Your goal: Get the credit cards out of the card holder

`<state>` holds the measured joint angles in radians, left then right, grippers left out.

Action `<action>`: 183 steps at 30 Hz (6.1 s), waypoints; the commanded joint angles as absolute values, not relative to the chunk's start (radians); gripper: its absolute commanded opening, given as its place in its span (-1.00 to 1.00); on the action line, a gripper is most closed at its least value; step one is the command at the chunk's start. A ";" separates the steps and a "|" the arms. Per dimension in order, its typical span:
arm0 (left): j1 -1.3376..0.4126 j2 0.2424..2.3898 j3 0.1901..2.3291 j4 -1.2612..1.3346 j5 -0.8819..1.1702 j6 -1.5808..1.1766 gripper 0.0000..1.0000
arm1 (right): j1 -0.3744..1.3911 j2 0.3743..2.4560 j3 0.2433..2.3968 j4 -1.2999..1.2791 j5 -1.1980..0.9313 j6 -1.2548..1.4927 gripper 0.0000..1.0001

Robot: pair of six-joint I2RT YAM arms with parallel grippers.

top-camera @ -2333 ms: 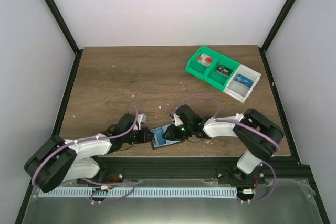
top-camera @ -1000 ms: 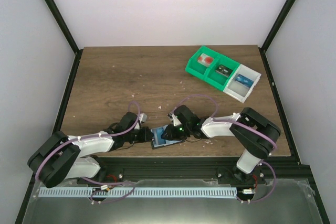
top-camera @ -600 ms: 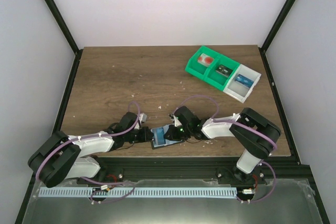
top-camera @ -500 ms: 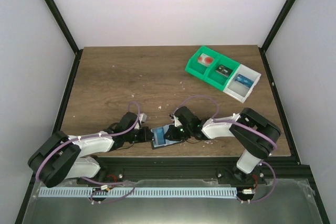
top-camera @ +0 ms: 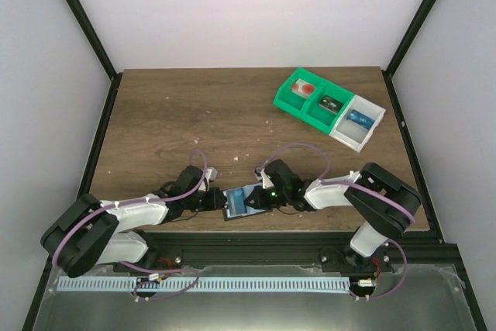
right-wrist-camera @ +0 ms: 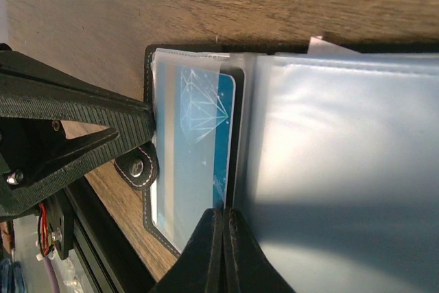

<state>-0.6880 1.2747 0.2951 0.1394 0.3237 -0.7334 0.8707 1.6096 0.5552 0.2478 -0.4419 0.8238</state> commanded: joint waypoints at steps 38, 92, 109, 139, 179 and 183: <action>-0.694 1.146 0.544 0.059 0.358 -0.411 -0.33 | 0.758 1.083 0.519 -0.085 -0.339 0.834 -0.99; -0.846 0.511 0.470 -0.136 0.660 0.899 -0.10 | 0.742 0.937 0.492 0.395 -1.152 1.385 -0.99; -0.845 0.535 0.463 -0.128 0.619 0.841 -1.00 | 0.746 0.963 0.472 0.336 -1.068 1.272 -0.68; -0.790 0.734 0.561 -0.259 0.747 0.655 -1.00 | 0.821 0.623 0.572 -0.190 -0.715 -0.112 -0.40; -0.790 0.626 0.561 -0.154 0.501 0.339 1.00 | 0.889 0.828 0.748 -0.195 -0.250 0.201 -0.99; -0.790 0.623 0.537 -0.077 0.340 0.099 1.00 | 0.744 0.867 0.753 -0.162 -0.269 0.260 -0.99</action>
